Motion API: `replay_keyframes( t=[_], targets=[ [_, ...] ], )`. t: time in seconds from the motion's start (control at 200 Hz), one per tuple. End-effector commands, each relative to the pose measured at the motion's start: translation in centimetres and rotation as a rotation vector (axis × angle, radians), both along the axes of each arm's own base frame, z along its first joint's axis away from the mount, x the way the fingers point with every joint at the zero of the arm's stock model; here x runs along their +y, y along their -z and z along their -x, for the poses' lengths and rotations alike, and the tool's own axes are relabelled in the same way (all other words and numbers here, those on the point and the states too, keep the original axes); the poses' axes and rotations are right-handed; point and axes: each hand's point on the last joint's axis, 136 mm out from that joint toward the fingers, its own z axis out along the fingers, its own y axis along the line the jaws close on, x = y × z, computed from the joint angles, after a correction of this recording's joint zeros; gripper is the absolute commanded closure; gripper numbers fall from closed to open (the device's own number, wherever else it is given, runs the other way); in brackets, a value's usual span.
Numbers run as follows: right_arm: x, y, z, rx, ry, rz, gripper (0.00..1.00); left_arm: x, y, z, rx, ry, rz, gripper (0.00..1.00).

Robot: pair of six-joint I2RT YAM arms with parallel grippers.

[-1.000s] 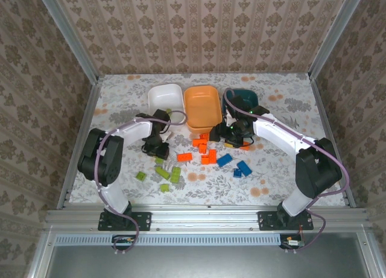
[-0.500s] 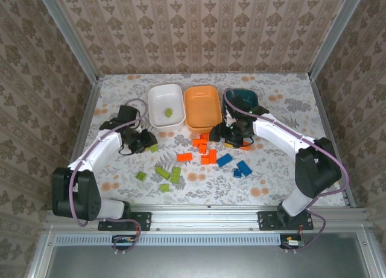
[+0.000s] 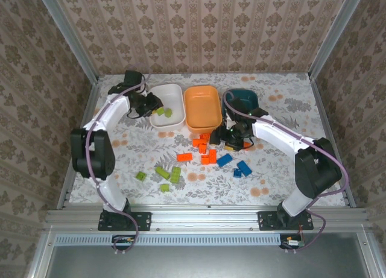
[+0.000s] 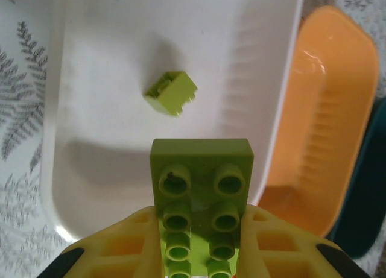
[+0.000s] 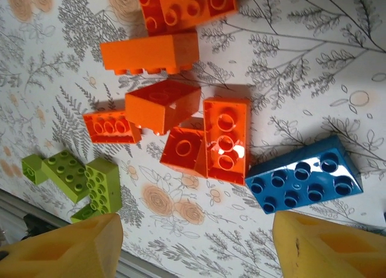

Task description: Sort the legos into containers by color

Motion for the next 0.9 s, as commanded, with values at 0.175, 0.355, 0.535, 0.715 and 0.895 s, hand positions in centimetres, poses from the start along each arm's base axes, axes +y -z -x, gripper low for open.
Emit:
replay_keyframes(
  t=[0.175,0.355,0.535,0.715,0.895],
  targets=[
    [-3.9,-0.1,2.9,0.001,0.036,0.136,0.32,0.1,2.0,-2.1,0.057,0.05,-0.038,0.69],
    [-4.7,0.8,3.8,0.047,0.032,0.158,0.32,0.0,0.9,-1.9,0.038,0.059,-0.04,0.5],
    [-3.6,2.3,3.8,0.09,0.0,0.151,0.32,0.7,-1.7,-0.2,-0.013,0.079,-0.083,0.33],
    [-1.4,2.9,3.0,0.107,-0.063,0.144,0.32,1.6,-3.1,5.1,-0.029,0.168,-0.214,0.29],
    [0.1,2.8,2.2,0.1,-0.116,0.148,0.32,2.2,-1.0,13.3,0.037,0.293,-0.4,0.29]
  ],
)
